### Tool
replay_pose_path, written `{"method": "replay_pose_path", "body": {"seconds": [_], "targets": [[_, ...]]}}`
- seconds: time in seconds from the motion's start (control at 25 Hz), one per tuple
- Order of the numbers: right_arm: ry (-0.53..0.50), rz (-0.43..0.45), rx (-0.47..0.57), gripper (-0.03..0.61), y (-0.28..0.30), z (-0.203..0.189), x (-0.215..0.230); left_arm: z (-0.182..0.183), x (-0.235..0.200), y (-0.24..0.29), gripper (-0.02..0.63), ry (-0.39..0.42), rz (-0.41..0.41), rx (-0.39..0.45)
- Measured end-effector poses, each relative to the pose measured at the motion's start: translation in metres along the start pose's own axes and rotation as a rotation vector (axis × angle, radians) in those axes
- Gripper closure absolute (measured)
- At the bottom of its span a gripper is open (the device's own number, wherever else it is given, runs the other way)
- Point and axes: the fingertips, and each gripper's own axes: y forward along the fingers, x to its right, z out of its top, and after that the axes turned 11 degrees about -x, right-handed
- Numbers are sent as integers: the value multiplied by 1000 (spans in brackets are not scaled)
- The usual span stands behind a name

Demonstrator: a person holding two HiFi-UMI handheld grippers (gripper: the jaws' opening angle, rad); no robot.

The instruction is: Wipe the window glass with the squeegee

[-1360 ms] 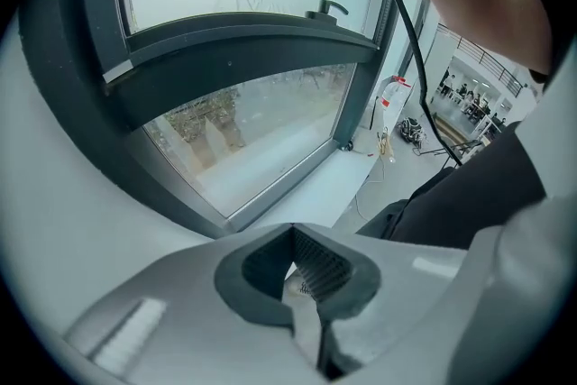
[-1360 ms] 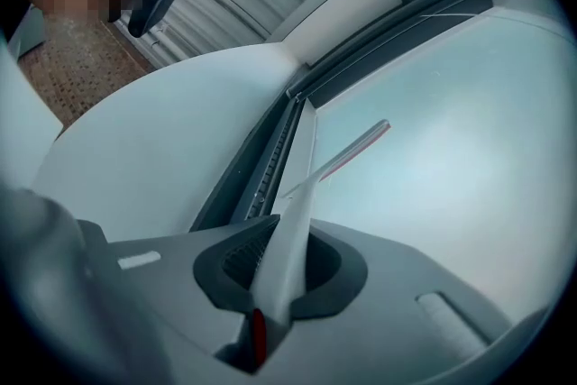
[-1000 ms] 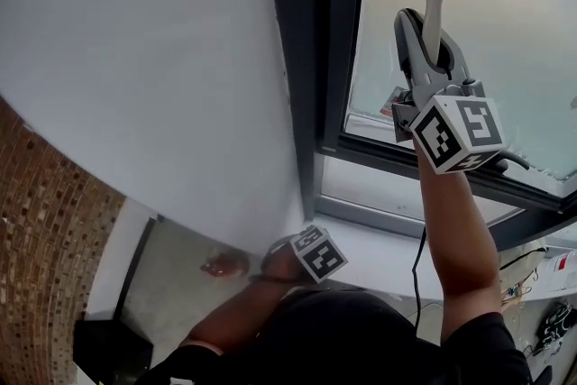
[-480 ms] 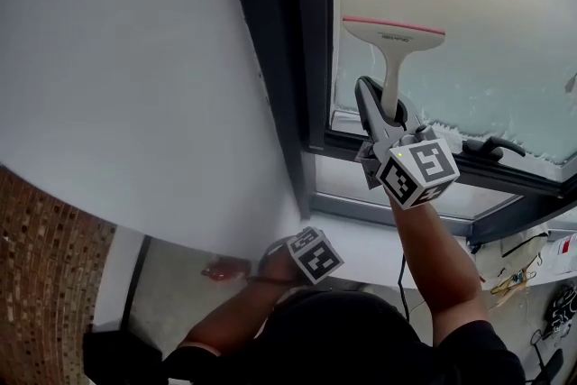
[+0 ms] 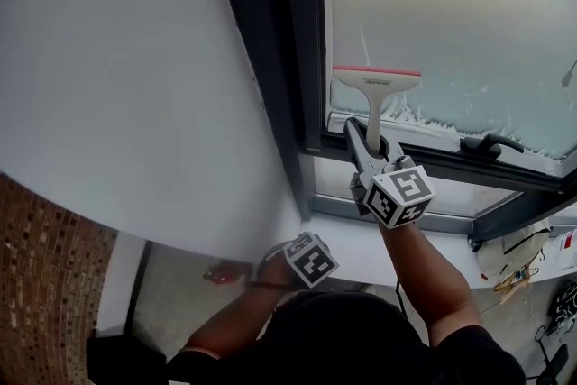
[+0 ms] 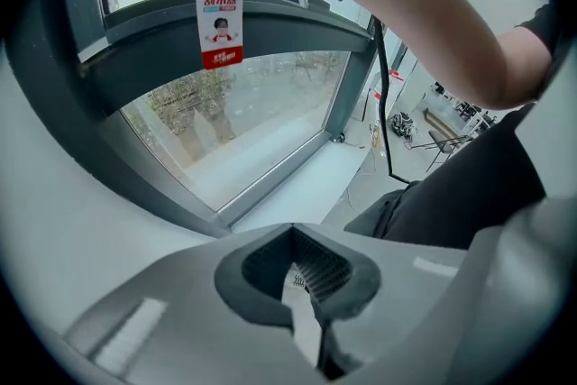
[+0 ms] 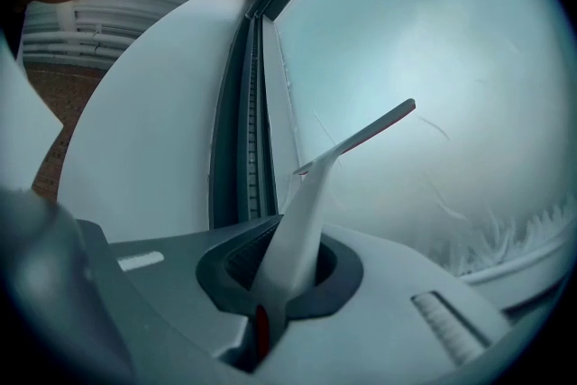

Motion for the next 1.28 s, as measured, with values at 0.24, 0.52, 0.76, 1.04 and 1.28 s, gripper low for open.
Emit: {"method": "replay_pose_path", "body": {"seconds": [0.24,0.52,0.76,1.04,1.28], "targets": [[158,43,-68,554,5,-59,1,-4,-3,0,612,-10,7,-9],[309,84,-111,555,7,-103,4,-9,0,3,612,-7,4,-22],[280,94,-55,555,-11,-78,-1,-5,2,5,612,0,-2,-11],[96,108,47,555,-59,34,-4,3,7,5,612,0,-19,-1],[-42,110,157,555,-102,193,17,16,8,0,612,19,-3,24]]}}
